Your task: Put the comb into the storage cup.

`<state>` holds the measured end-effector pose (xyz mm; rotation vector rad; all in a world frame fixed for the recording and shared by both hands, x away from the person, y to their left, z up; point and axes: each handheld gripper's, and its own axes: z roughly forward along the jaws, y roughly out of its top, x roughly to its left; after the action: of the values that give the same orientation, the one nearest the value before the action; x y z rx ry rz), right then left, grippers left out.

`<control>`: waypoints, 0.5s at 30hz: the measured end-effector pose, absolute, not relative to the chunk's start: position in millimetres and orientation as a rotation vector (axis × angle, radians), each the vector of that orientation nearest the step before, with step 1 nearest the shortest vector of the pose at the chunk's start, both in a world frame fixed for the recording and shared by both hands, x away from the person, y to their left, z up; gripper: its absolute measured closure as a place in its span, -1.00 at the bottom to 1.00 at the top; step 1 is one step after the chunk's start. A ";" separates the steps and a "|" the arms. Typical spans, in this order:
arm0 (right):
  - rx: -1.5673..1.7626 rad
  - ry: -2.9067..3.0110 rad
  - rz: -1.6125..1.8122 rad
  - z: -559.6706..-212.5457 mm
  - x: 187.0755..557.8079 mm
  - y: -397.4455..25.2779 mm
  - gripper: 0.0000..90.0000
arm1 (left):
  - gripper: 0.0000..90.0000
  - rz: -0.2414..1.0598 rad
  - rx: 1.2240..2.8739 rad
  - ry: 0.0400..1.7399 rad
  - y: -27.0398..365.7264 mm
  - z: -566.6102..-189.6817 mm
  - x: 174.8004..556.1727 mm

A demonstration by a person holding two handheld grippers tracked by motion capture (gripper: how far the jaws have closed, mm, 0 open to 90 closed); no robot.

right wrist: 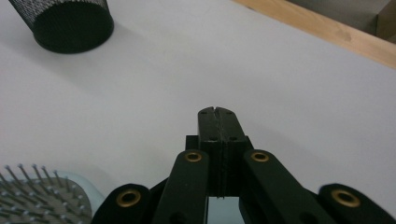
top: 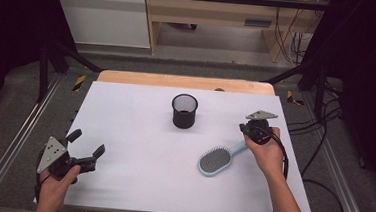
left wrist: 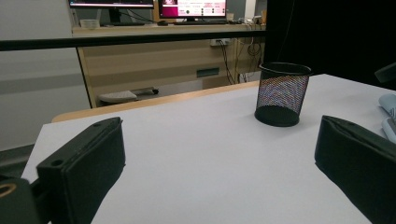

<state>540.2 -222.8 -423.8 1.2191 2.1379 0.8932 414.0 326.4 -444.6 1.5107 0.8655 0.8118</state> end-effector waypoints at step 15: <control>1.276 2.213 0.754 -451.2 546.9 -224.9 1.00 | -0.96 0.812 1.522 0.854 325.2 -444.4 413.8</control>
<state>546.9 -224.9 -451.2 1.2757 2.2126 0.7536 413.8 325.2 -444.4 1.5219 0.8541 0.8125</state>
